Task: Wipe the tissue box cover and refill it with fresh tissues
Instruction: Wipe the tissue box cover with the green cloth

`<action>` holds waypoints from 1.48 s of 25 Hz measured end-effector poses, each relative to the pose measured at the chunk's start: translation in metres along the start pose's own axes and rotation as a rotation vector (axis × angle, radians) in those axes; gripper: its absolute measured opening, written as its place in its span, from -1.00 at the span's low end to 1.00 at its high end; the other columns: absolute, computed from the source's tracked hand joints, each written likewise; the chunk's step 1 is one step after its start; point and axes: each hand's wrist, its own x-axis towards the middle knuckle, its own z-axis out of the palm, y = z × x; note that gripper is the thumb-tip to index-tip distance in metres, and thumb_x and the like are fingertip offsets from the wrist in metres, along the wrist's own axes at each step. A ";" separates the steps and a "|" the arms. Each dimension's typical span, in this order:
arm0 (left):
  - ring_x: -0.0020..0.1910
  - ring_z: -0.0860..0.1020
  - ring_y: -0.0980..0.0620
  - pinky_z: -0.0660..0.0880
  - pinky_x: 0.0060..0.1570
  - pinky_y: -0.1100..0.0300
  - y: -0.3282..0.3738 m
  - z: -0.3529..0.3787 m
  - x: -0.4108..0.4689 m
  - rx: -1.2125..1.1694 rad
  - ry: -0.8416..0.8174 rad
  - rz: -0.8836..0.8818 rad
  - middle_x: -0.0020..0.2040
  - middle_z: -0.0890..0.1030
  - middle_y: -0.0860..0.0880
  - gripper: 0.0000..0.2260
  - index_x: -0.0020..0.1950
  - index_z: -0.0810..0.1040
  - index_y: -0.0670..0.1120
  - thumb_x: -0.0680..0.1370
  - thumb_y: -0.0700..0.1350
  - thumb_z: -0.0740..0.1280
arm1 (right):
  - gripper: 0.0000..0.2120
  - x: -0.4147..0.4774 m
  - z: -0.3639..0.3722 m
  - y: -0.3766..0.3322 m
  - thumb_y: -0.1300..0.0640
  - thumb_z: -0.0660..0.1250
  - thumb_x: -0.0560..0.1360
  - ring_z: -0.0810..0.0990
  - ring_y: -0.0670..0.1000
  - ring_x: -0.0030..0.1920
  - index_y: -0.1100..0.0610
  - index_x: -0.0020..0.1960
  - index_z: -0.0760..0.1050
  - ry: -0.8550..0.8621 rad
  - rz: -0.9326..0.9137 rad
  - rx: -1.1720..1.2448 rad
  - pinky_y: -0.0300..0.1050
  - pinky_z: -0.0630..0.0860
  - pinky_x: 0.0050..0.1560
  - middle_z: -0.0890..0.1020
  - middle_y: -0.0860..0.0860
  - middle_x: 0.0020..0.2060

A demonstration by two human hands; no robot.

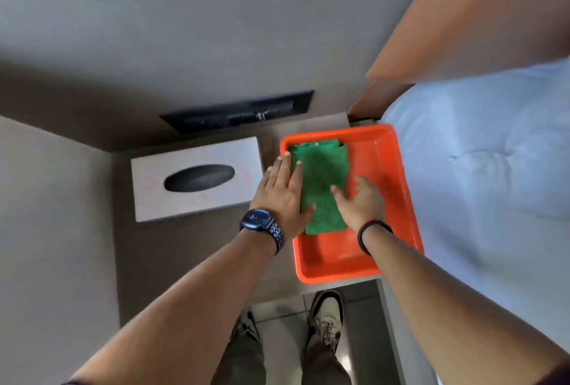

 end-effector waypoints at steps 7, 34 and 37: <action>0.50 -0.11 -0.16 -0.17 0.43 0.05 -0.023 0.037 0.018 0.062 0.012 0.045 0.52 -0.10 -0.27 -0.33 0.49 -0.09 -0.28 0.56 0.01 0.17 | -0.39 0.039 0.041 -0.015 -0.16 0.49 0.30 0.58 0.16 0.15 0.15 0.21 0.47 0.048 0.052 0.135 0.06 0.52 0.15 0.61 0.12 0.13; 0.42 0.18 -0.21 0.20 0.36 -0.17 -0.240 -0.065 -0.078 0.065 0.038 -0.396 0.49 0.17 -0.17 0.32 0.49 -0.08 0.00 -0.10 0.46 0.45 | -0.84 -0.034 0.060 -0.150 0.12 0.44 0.45 0.68 0.14 -0.05 0.18 -0.02 0.60 -0.167 -0.117 0.498 0.17 0.59 0.06 0.70 0.08 -0.08; 0.48 0.02 -0.18 -0.04 0.40 -0.10 -0.252 -0.059 -0.067 0.123 -0.050 -0.350 0.54 0.01 -0.15 0.39 0.50 -0.22 -0.01 -0.09 0.39 0.51 | -0.70 -0.029 0.079 -0.152 0.01 0.45 0.43 0.66 0.18 -0.07 0.24 -0.04 0.59 -0.084 -0.168 0.311 0.14 0.58 0.01 0.70 0.13 -0.10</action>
